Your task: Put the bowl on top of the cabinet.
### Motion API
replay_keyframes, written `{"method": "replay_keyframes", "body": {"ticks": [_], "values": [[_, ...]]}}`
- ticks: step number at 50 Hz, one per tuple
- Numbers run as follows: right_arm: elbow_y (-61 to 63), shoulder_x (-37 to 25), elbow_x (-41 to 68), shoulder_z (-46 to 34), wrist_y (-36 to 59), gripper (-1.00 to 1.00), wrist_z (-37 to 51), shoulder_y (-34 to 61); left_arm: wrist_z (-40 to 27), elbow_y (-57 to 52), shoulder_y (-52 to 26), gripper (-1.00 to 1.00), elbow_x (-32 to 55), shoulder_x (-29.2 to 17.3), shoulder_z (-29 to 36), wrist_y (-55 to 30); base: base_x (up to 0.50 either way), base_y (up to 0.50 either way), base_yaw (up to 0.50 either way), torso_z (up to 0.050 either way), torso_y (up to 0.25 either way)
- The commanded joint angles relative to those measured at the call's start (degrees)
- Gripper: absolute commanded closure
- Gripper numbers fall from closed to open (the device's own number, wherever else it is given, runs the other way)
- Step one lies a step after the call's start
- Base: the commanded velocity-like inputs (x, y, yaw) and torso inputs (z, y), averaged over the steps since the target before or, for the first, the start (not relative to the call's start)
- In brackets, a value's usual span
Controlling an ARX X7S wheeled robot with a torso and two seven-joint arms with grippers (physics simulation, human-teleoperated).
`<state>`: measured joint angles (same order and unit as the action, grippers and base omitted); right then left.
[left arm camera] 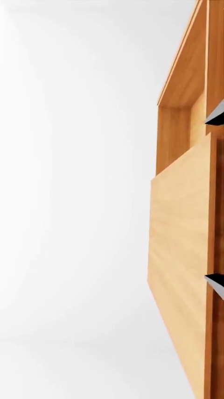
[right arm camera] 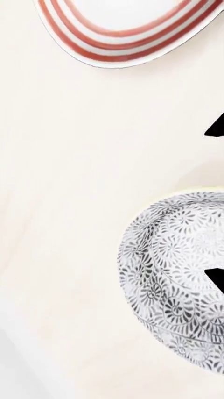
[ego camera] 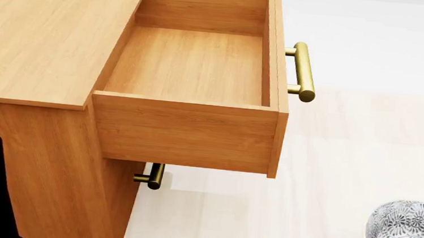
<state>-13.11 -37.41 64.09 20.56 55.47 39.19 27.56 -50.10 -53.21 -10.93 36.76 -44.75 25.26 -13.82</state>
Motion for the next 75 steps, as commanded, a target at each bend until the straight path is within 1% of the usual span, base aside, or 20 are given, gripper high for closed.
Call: {"method": "replay_keyframes", "body": {"ticks": [1, 12, 47, 63, 64, 75], "values": [[-1.4, -0.1, -1.7, -0.9, -1.5, -1.0, -1.7, -1.2, 0.1, 0.2, -0.2, -1.0, -0.6, 0.4, 0.8, -0.1, 0.0, 0.0, 0.0, 0.0, 0.0], [-3.2, 0.9, -3.4, -1.9, -3.8, -1.0, -3.7, -2.3, 0.1, 0.2, -0.3, -1.0, -0.6, 0.2, 0.9, -0.2, 0.0, 0.0, 0.0, 0.0, 0.0], [-8.6, 2.5, -7.0, -6.3, -7.0, -1.0, -7.3, 1.0, 0.3, 1.1, 0.0, -1.0, -0.5, 0.0, 1.1, 0.9, 0.0, 0.0, 0.0, 0.0, 0.0], [-9.7, 3.3, -8.0, -6.8, -8.9, -1.0, -8.5, -0.3, 0.3, 1.4, 0.1, -1.0, -0.7, -0.1, 1.3, 1.1, 0.0, 0.0, 0.0, 0.0, 0.0], [-10.2, 3.5, -8.2, -6.9, -9.4, 1.0, -8.9, -0.4, 0.3, 1.5, 0.0, -1.0, -0.7, 0.0, 1.4, 1.0, 0.0, 0.0, 0.0, 0.0, 0.0], [-9.6, 3.5, -8.5, -7.1, -9.7, 1.0, -8.7, -0.8, 0.6, 1.9, 0.2, -1.0, -0.9, -0.1, 1.8, 1.3, 0.0, 0.0, 0.0, 0.0, 0.0]]}}
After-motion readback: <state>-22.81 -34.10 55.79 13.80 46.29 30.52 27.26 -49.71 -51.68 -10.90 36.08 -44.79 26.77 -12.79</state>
